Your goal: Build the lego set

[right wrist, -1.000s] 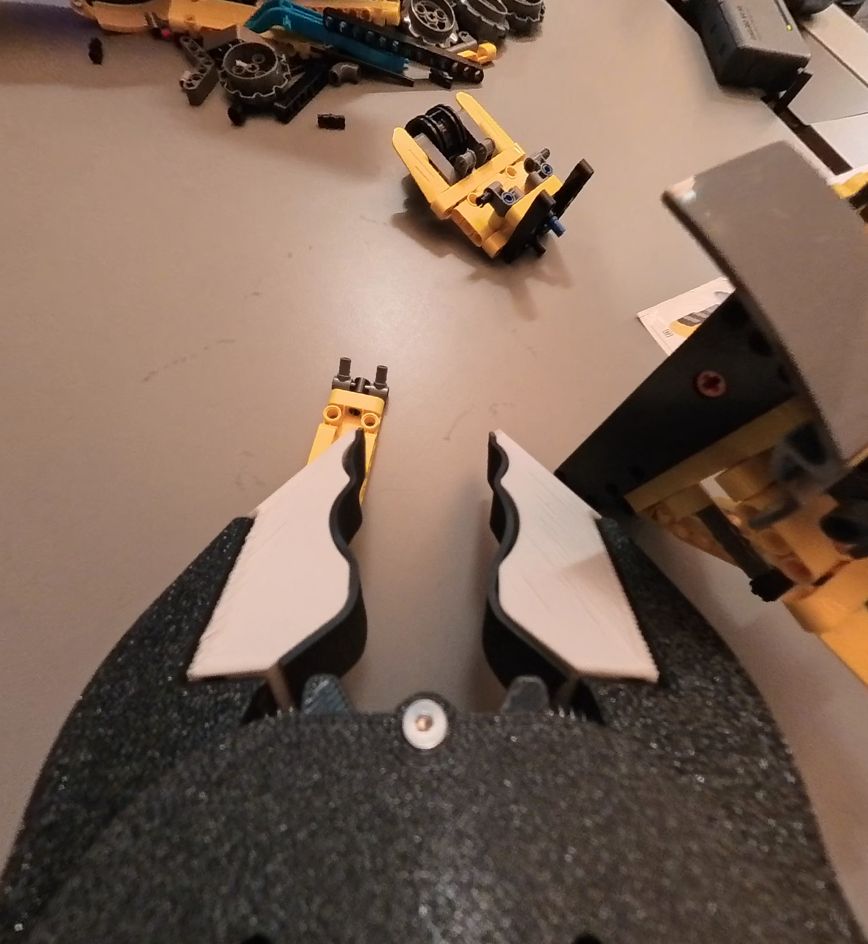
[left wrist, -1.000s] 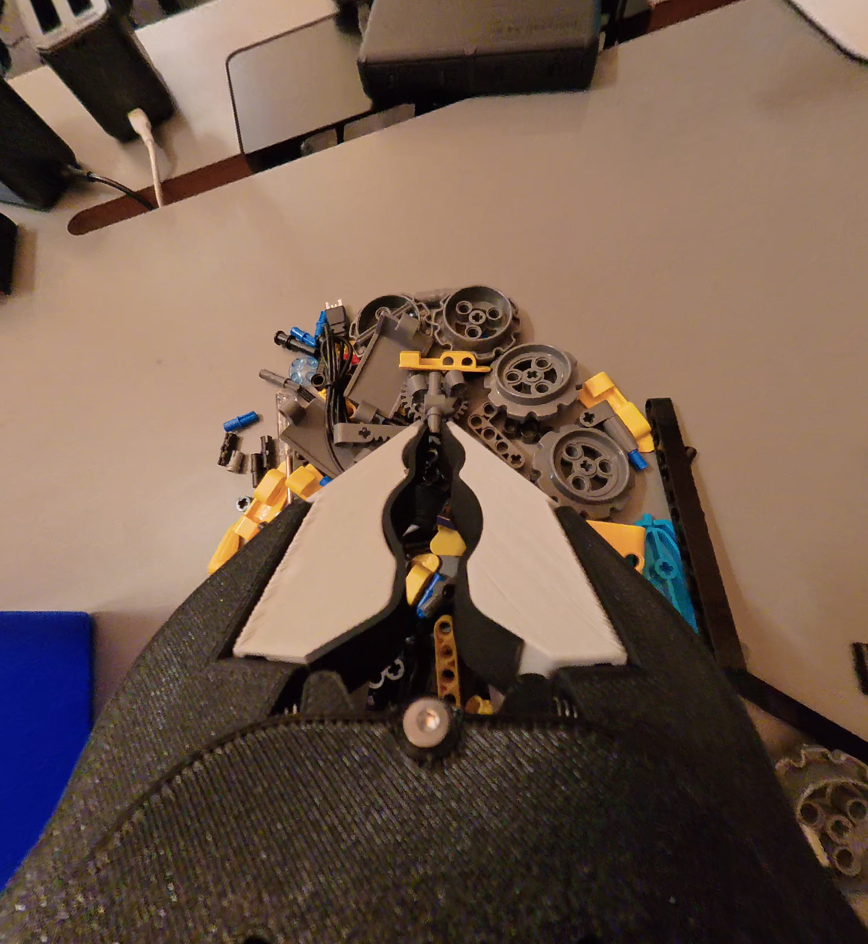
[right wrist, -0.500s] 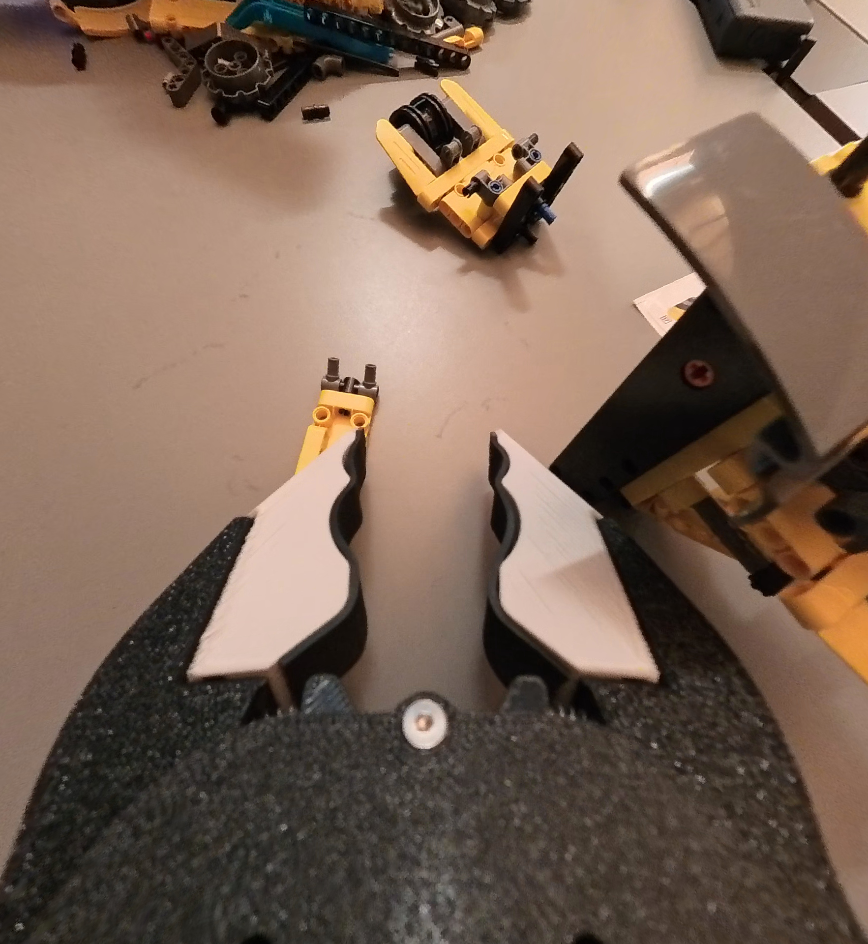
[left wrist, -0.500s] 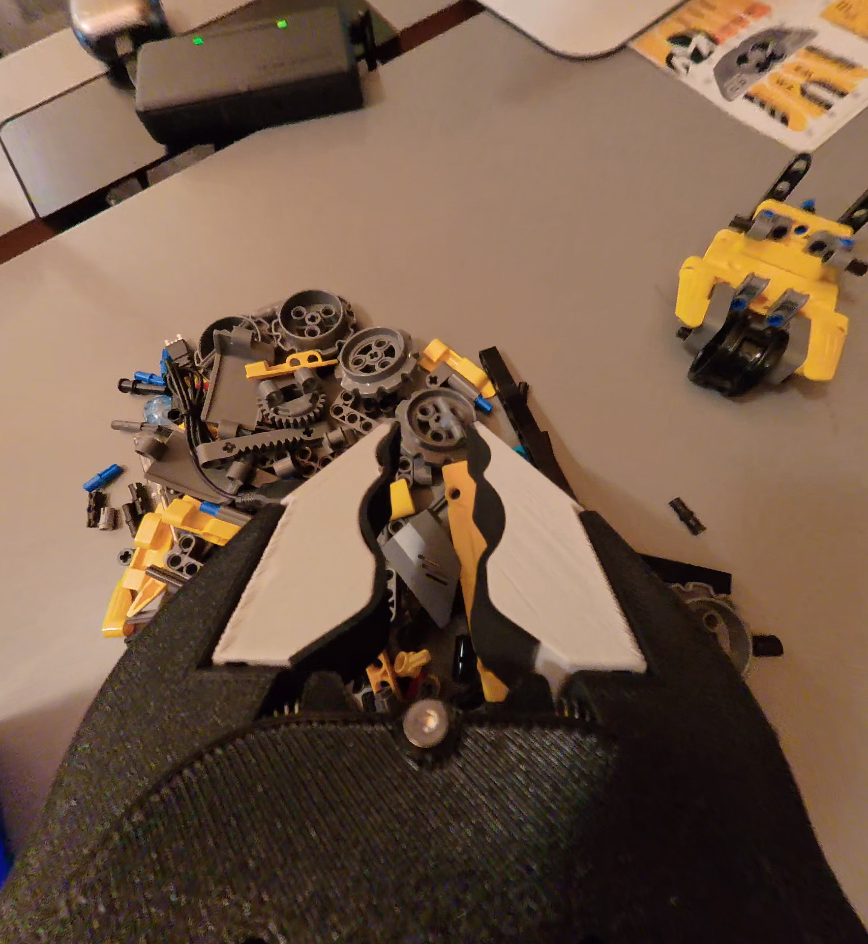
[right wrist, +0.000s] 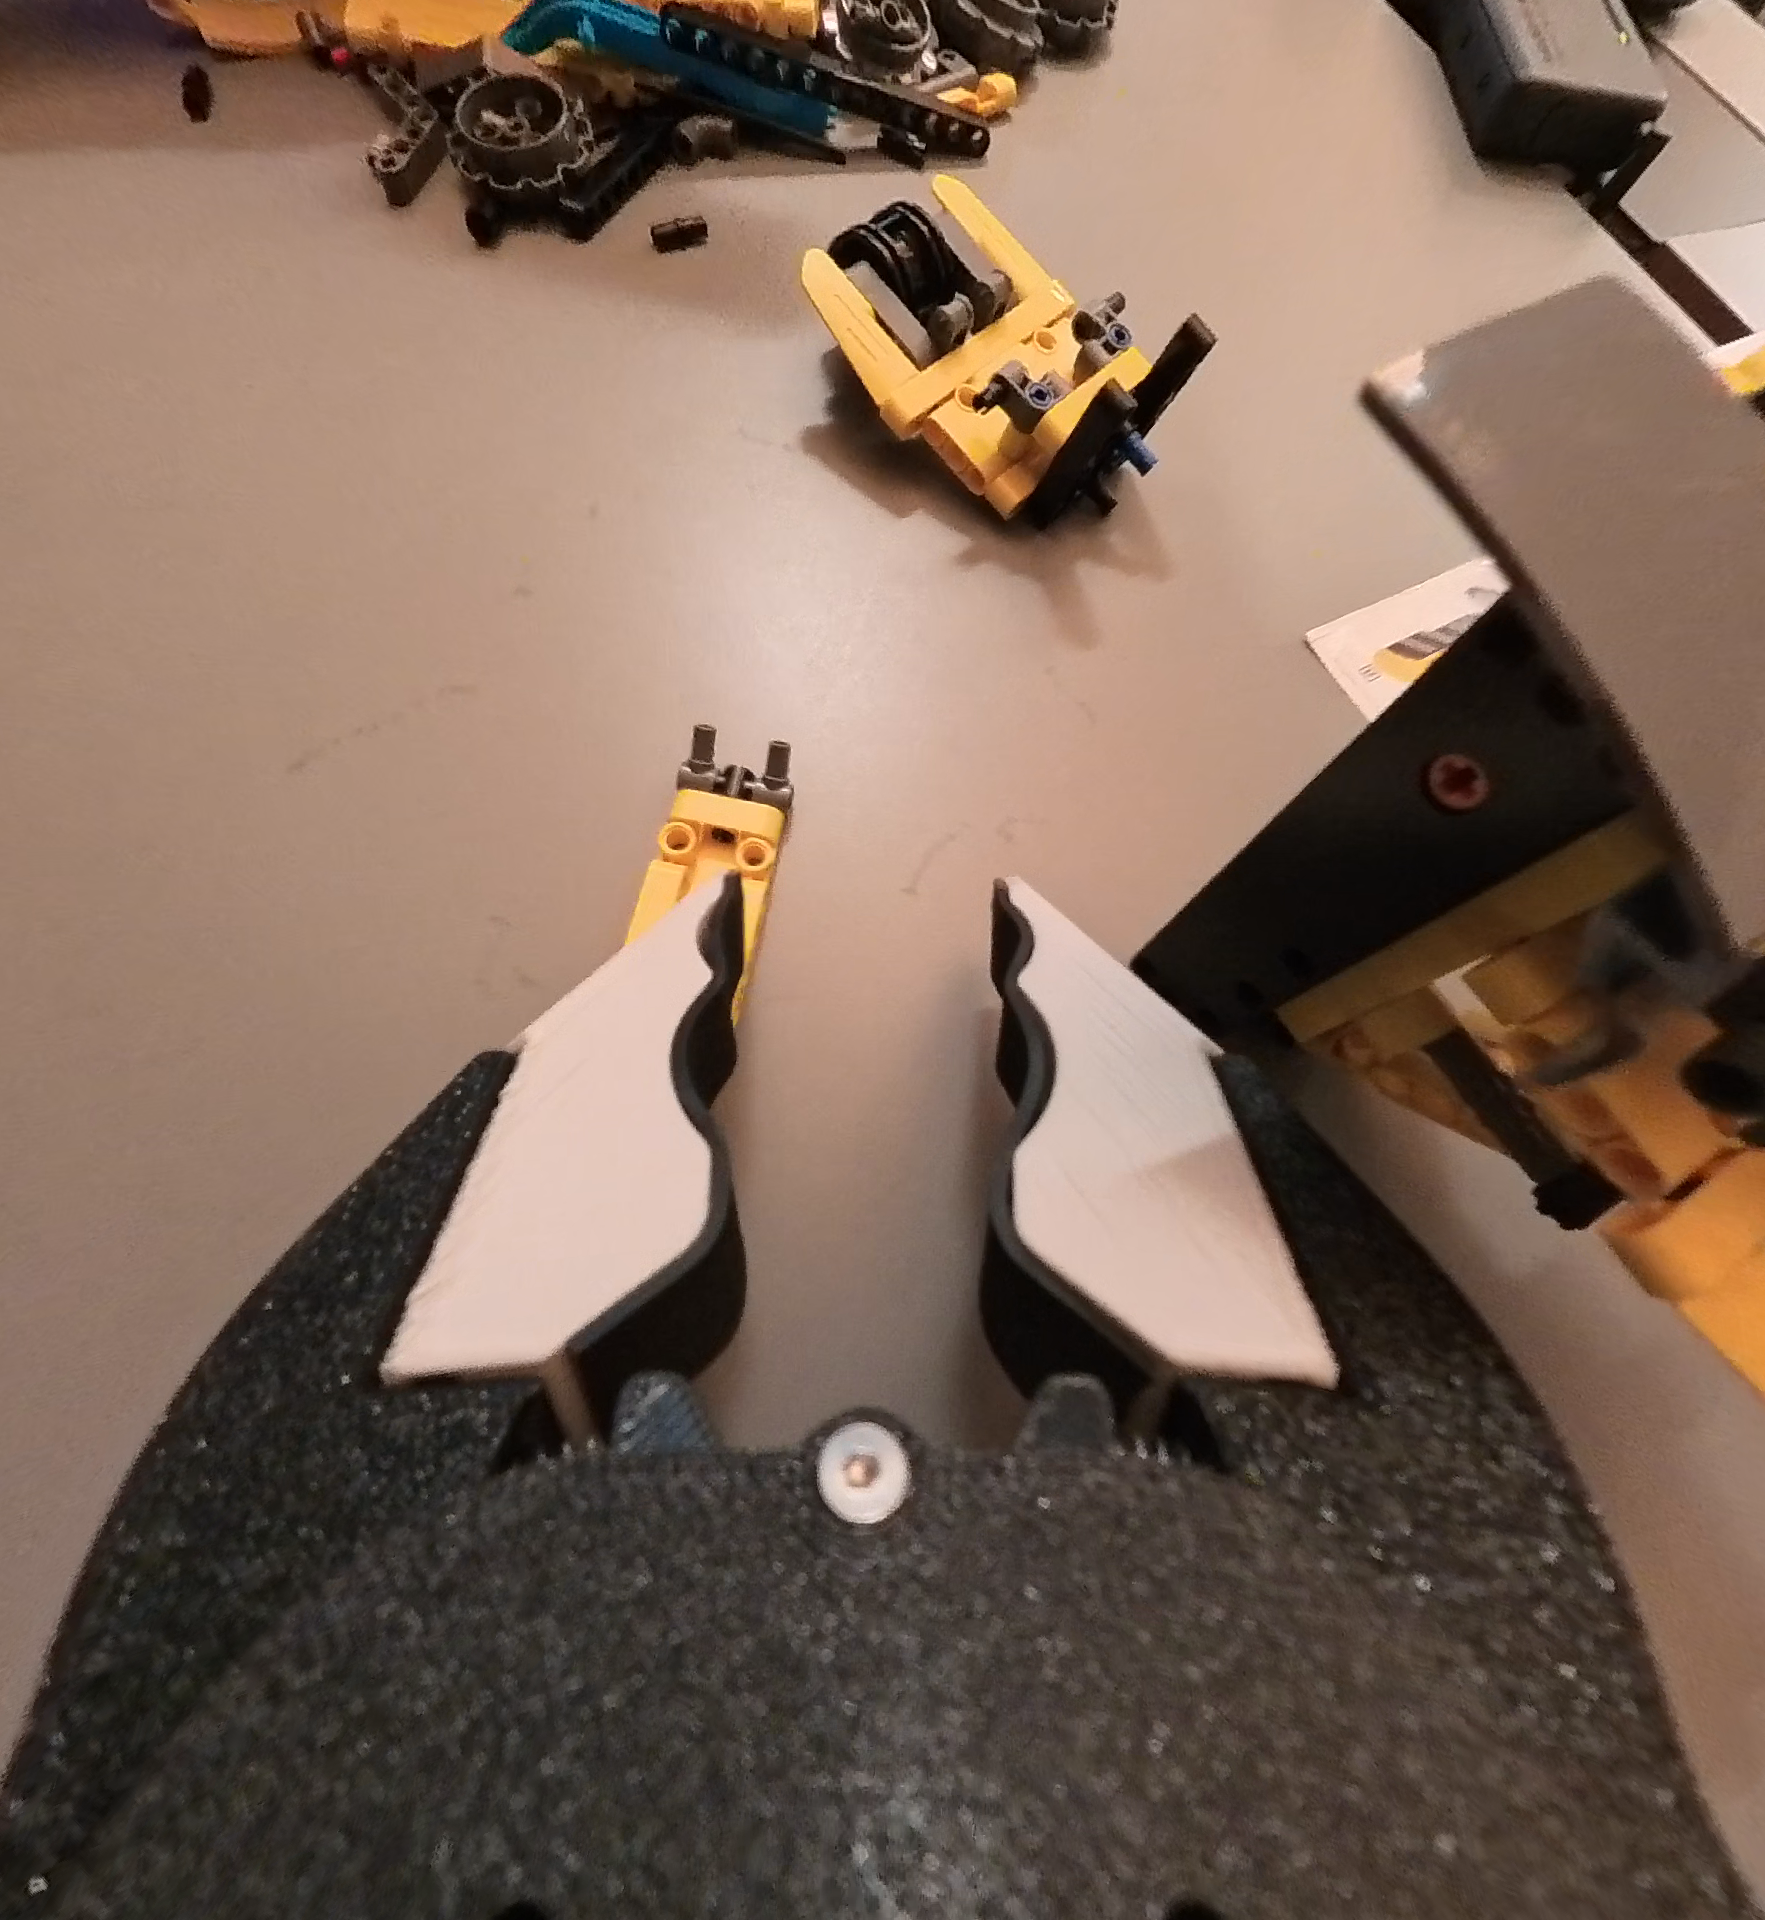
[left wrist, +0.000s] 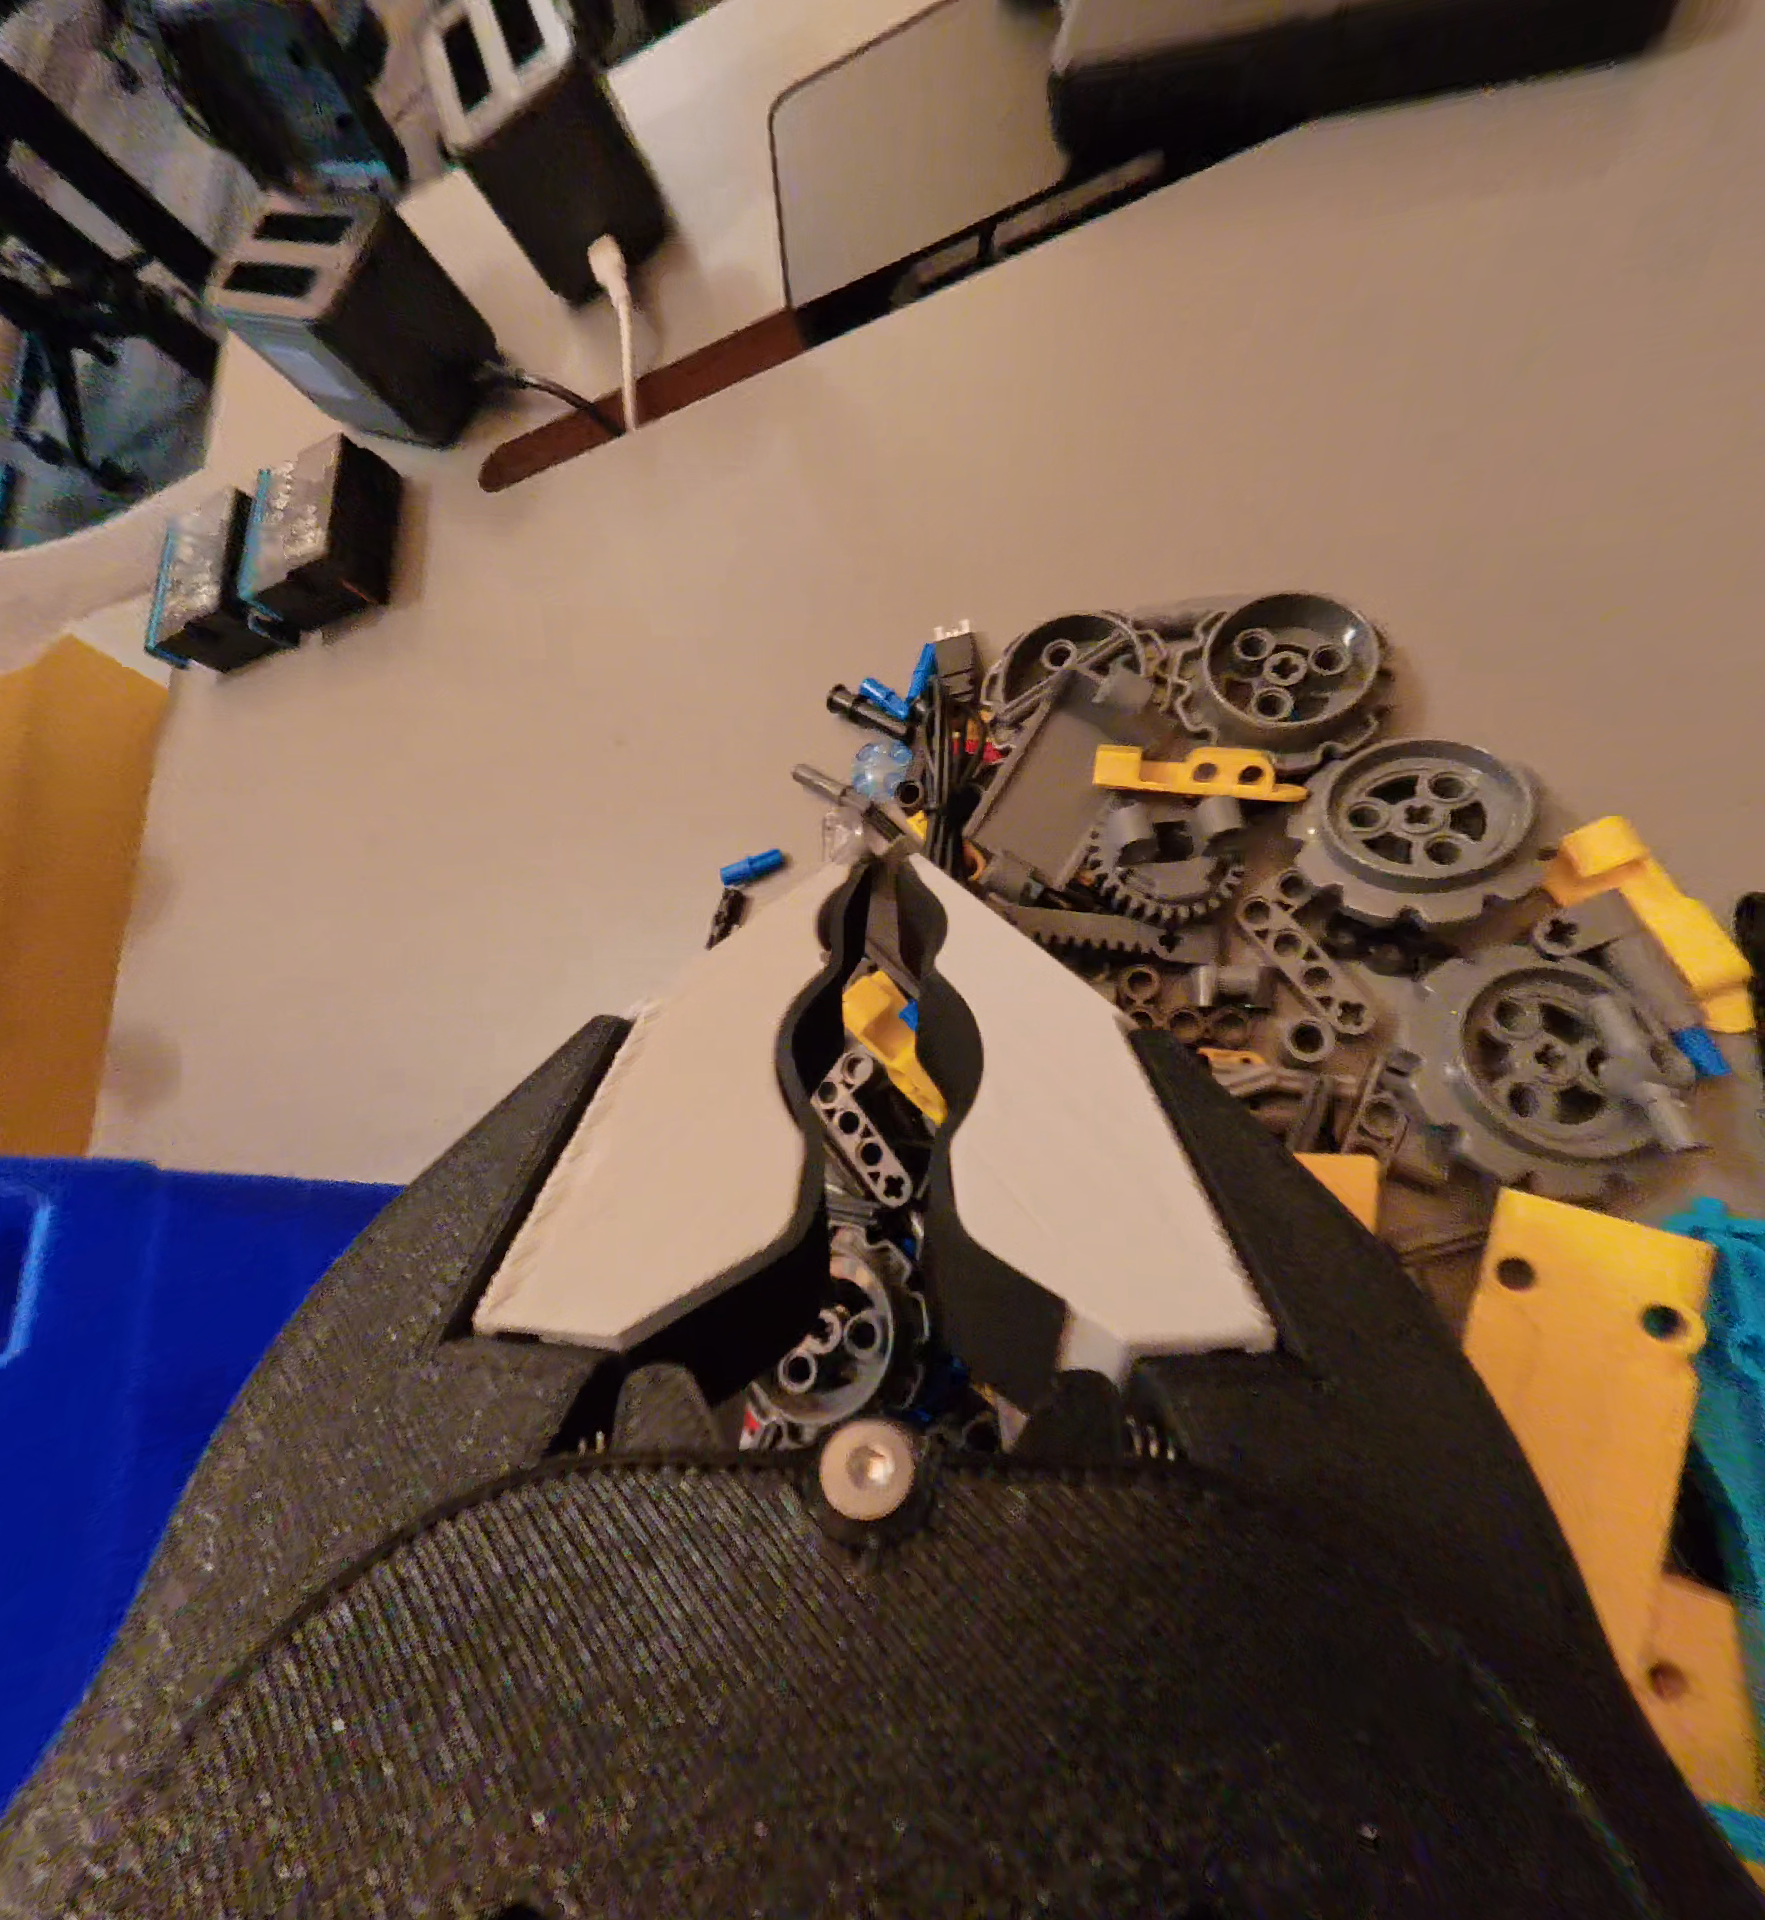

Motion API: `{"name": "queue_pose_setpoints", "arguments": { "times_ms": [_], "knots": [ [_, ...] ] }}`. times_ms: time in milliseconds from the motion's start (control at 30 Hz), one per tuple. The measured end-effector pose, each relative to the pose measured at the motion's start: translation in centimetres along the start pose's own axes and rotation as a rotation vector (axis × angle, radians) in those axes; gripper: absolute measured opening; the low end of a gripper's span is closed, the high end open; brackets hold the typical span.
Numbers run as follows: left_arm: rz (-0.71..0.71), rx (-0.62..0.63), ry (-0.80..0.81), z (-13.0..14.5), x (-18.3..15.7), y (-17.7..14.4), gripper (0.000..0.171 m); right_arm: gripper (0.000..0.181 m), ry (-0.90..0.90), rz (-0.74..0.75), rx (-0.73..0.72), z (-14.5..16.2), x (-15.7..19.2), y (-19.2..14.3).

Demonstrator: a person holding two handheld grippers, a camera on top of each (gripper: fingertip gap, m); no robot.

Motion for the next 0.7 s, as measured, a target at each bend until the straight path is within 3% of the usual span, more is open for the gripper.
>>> {"name": "queue_pose_setpoints", "arguments": {
  "times_ms": [167,333,467,700],
  "knots": [
    [0.215,0.047,-0.072,-0.7,-1.6,0.9,0.002,0.047,-0.026,0.004,-0.019,0.0,0.4,-0.3],
    [0.203,0.107,0.017,-0.7,-3.6,1.6,0.0,0.047,-0.054,0.007,-0.021,0.0,0.7,-0.4],
    [0.294,0.089,0.019,-1.2,-5.0,1.7,0.0,0.047,-0.066,0.013,-0.014,0.0,0.8,-0.3],
    [0.209,0.011,-0.098,-0.8,-2.1,1.2,0.0,0.047,-0.052,0.009,-0.01,0.0,0.7,-0.2]
  ]
}}
Point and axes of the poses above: each gripper's, where its closed fingertips meet, y out along the fingers, z out of its underside, x = y × z across the jaws, the point moved 9 cm from there along -y, back along the fingers, and after that the axes turned 5 degrees about z, right-handed, at the moved point
